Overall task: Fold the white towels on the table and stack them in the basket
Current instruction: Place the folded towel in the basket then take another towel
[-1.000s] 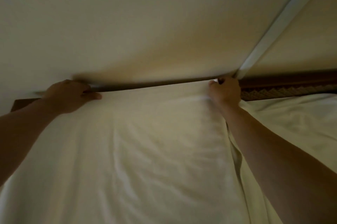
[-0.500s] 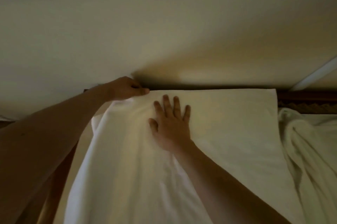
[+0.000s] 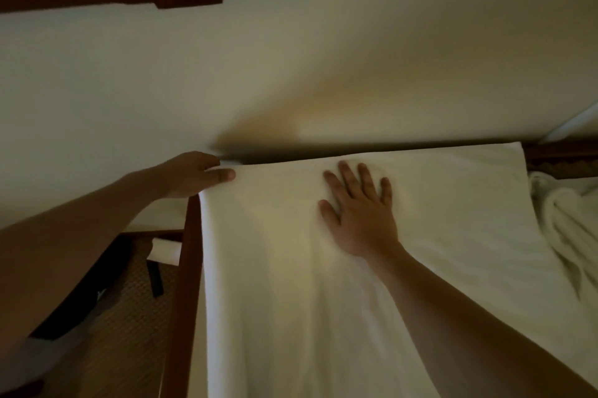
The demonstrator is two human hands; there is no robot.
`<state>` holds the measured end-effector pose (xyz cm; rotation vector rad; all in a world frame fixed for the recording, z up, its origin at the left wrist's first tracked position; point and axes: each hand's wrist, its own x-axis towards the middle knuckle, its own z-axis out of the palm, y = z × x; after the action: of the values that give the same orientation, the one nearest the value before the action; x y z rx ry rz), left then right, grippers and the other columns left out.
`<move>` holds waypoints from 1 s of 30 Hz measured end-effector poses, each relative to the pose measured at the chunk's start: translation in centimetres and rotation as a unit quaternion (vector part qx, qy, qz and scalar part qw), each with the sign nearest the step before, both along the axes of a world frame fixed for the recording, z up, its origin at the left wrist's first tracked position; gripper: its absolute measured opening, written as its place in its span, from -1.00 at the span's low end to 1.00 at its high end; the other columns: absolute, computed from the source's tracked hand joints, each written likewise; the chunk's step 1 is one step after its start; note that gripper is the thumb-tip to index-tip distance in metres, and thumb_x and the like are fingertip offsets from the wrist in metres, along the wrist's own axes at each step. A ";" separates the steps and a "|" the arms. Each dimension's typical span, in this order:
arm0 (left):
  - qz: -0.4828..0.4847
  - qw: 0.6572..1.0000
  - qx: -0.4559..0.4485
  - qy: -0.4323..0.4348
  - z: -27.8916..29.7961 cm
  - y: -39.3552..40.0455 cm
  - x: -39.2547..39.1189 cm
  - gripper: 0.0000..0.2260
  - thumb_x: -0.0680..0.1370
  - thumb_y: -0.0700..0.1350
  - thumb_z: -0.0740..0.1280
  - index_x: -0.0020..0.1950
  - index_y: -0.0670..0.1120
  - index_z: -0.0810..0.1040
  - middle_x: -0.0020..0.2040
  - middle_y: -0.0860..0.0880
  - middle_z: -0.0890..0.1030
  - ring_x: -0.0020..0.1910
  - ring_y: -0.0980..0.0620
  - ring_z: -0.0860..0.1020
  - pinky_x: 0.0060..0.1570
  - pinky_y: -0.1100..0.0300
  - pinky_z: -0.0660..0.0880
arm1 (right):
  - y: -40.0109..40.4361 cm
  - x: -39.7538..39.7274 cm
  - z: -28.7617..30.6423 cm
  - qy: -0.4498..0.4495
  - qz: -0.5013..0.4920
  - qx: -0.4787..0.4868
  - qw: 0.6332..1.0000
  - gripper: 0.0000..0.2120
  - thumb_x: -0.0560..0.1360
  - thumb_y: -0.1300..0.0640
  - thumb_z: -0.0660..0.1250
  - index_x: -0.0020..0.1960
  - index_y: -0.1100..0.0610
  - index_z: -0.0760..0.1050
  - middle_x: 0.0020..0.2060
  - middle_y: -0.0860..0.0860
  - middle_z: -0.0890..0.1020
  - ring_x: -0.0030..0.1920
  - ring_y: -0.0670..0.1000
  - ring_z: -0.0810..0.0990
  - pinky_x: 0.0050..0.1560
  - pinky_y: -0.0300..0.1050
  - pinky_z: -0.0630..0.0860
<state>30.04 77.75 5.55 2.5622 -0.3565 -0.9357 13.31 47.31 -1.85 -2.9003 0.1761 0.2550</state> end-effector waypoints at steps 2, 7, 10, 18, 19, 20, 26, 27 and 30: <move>-0.027 0.994 0.058 -0.086 -1.0 0.3 0.7 -0.66 0.56 0.33 0.27 -0.13 0.07 0.52 -0.03 -0.05 0.58 -0.01 -0.06 0.53 -0.04 0.09 0.41 | 0.0 0.1 0.0 0.002 -0.005 -0.003 1.000 -0.39 0.64 -0.32 -0.14 0.64 -0.22 -0.16 0.65 -0.15 -0.18 0.64 0.03 -0.25 0.57 0.26 -0.27; -0.017 0.977 0.125 -0.174 -3.6 0.9 1.4 -0.51 0.55 0.41 0.20 -0.02 -0.02 0.50 -0.05 -0.05 0.52 -0.07 -0.11 0.47 -0.07 0.03 0.44 | 0.1 0.2 -0.2 -0.001 -0.012 -0.022 1.000 -0.39 0.63 -0.33 -0.14 0.64 -0.21 -0.13 0.65 -0.14 -0.14 0.64 0.03 -0.21 0.57 0.26 -0.22; 0.047 0.979 0.060 -0.188 -4.3 1.2 0.0 -0.55 0.55 0.39 0.25 0.05 -0.01 0.44 -0.06 -0.06 0.55 -0.01 -0.20 0.54 -0.11 0.02 0.44 | 0.2 0.4 -0.2 -0.006 -0.022 -0.025 0.999 -0.38 0.63 -0.33 -0.12 0.64 -0.20 -0.09 0.66 -0.13 -0.09 0.65 0.04 -0.15 0.57 0.27 -0.19; 0.303 0.937 -0.105 -0.139 -3.4 2.9 -14.2 -0.22 0.58 0.14 0.39 0.62 0.14 -0.05 0.18 -0.16 0.61 0.11 -0.22 0.60 0.06 -0.07 0.54 | 0.8 0.7 0.0 0.027 -0.033 -0.050 0.998 -0.38 0.65 -0.31 -0.09 0.65 -0.16 -0.05 0.66 -0.02 -0.09 0.64 0.17 -0.15 0.52 0.45 -0.20; 0.317 0.933 -0.111 -0.126 -3.2 3.1 -17.0 -0.24 0.58 0.15 0.38 0.62 0.14 -0.04 0.10 -0.09 0.62 0.07 -0.16 0.61 0.01 -0.03 0.54 | 1.6 0.1 0.3 0.017 -0.051 -0.055 0.997 -0.39 0.66 -0.27 -0.05 0.65 -0.12 -0.02 0.66 0.02 -0.08 0.64 0.22 -0.15 0.51 0.47 -0.20; 0.334 0.928 -0.120 -0.115 -3.0 3.3 -19.8 -0.26 0.59 0.16 0.38 0.61 0.16 -0.02 0.04 0.00 0.61 0.04 -0.11 0.61 -0.01 0.00 0.54 | 2.6 -0.9 0.8 0.001 -0.064 -0.052 0.997 -0.41 0.67 -0.22 -0.01 0.66 -0.08 0.02 0.66 0.05 -0.06 0.64 0.24 -0.13 0.51 0.49 -0.18; 0.411 0.897 -0.160 -0.046 -2.1 3.2 -36.5 -0.31 0.56 0.10 0.45 0.57 0.21 0.14 0.00 0.19 0.57 -0.06 0.23 0.57 -0.19 0.24 0.49 | 8.3 -18.6 1.0 -0.035 -0.005 0.036 0.999 -0.45 0.64 -0.12 0.05 0.60 0.01 0.20 0.66 0.06 0.05 0.64 0.21 -0.05 0.50 0.47 -0.10; 0.406 0.899 -0.158 -0.040 -2.0 2.9 -38.9 -0.32 0.55 0.10 0.46 0.55 0.22 0.15 0.00 0.18 0.58 -0.07 0.22 0.58 -0.22 0.27 0.48 | 8.3 -22.1 0.7 -0.029 0.012 0.035 0.999 -0.44 0.63 -0.13 0.03 0.59 0.01 0.20 0.66 0.06 0.05 0.64 0.20 -0.06 0.51 0.47 -0.09; 0.377 0.915 -0.137 -0.037 -1.8 2.4 -44.4 -0.32 0.54 0.09 0.46 0.53 0.23 0.15 -0.01 0.13 0.58 -0.08 0.17 0.59 -0.19 0.21 0.54 | 7.2 -29.6 -0.3 -0.005 0.048 0.017 0.999 -0.41 0.64 -0.17 -0.03 0.62 0.00 0.17 0.66 0.06 0.00 0.65 0.18 -0.11 0.53 0.46 -0.09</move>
<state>-14.32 80.13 3.79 2.1760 0.4386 -0.4517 -16.25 54.53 -2.14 -2.8798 0.0292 0.2577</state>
